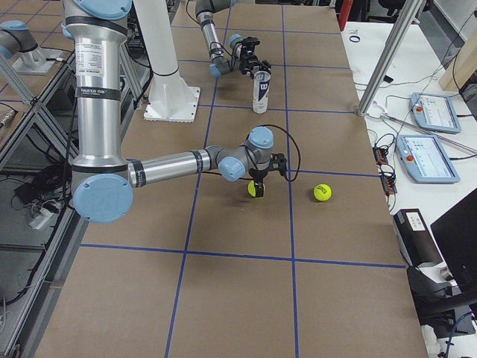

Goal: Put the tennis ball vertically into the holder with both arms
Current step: 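Grasp the Roland Garros tennis ball with the right gripper while the left holds the can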

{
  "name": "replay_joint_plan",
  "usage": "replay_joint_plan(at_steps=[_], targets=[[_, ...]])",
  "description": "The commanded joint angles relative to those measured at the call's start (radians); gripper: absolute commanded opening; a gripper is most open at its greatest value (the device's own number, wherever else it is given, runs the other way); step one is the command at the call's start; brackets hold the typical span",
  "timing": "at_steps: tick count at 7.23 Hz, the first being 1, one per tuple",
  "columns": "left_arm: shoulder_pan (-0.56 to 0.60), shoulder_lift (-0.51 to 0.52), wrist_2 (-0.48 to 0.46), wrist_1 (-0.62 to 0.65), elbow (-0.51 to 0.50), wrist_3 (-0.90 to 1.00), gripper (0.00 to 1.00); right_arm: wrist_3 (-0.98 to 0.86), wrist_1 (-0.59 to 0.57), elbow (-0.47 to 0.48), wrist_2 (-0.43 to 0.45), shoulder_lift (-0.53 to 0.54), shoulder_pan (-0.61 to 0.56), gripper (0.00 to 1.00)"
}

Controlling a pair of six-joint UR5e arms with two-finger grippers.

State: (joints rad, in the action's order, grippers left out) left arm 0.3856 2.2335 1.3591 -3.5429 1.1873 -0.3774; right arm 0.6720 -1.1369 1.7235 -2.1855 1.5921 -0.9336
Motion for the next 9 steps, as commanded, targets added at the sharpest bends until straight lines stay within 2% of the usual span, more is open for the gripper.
replay_joint_plan(at_steps=[1,2,3,4,5,7,8,9], targets=[[-0.001,-0.002,0.000,-0.001,0.000,0.000,0.99,0.000,0.000,-0.013,0.007,-0.007,0.016,0.98],[-0.001,-0.002,0.000,-0.001,0.000,0.000,0.99,0.001,0.000,-0.015,0.007,-0.009,0.018,0.88],[-0.001,-0.003,0.000,-0.001,0.000,0.000,0.99,0.001,0.000,-0.015,0.009,-0.011,0.018,0.57],[-0.001,-0.003,0.000,-0.001,-0.002,0.000,0.99,0.001,0.000,-0.016,0.009,-0.012,0.018,0.22],[-0.001,-0.006,0.000,-0.001,-0.002,0.000,0.99,0.001,0.000,-0.015,0.007,-0.012,0.016,0.00],[-0.001,-0.008,0.000,-0.001,-0.002,0.000,0.99,0.006,-0.018,0.054,-0.002,-0.023,0.016,0.00],[-0.001,-0.006,0.000,-0.001,-0.002,0.000,0.99,0.080,-0.071,0.100,-0.006,-0.073,0.016,0.00],[-0.001,-0.006,0.000,-0.001,-0.002,0.000,0.99,0.171,-0.187,0.141,-0.011,-0.178,0.015,0.00]])
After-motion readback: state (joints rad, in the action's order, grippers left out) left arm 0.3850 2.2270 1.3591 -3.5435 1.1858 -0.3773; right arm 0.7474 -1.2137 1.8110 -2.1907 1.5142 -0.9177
